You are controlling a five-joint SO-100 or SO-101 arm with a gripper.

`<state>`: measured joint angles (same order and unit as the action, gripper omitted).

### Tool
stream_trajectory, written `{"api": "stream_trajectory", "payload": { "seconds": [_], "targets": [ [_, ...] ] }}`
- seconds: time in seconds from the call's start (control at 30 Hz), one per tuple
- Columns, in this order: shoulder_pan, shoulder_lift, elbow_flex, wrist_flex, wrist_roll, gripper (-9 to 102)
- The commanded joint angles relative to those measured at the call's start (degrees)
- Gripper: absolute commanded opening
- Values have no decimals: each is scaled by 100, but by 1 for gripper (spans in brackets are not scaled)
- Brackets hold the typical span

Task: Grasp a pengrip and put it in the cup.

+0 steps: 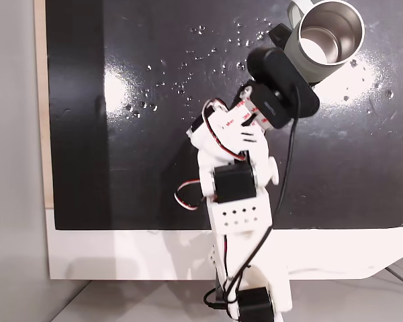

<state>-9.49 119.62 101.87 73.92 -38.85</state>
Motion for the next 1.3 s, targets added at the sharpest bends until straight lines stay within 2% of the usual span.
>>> {"api": "stream_trajectory", "payload": {
  "seconds": [0.0, 0.17, 0.37, 0.6, 0.9, 1.27],
  "targets": [
    [-105, -633, -984, 501, -765, 10],
    [-483, -1037, -1406, 1274, -1731, 24],
    [-712, -949, -1028, 1819, -3094, 26],
    [-606, -598, -202, 1854, -4403, 28],
    [0, -1485, -211, 1116, -5159, 29],
    [70, -2593, -316, 352, -5229, 29]
  ]
}}
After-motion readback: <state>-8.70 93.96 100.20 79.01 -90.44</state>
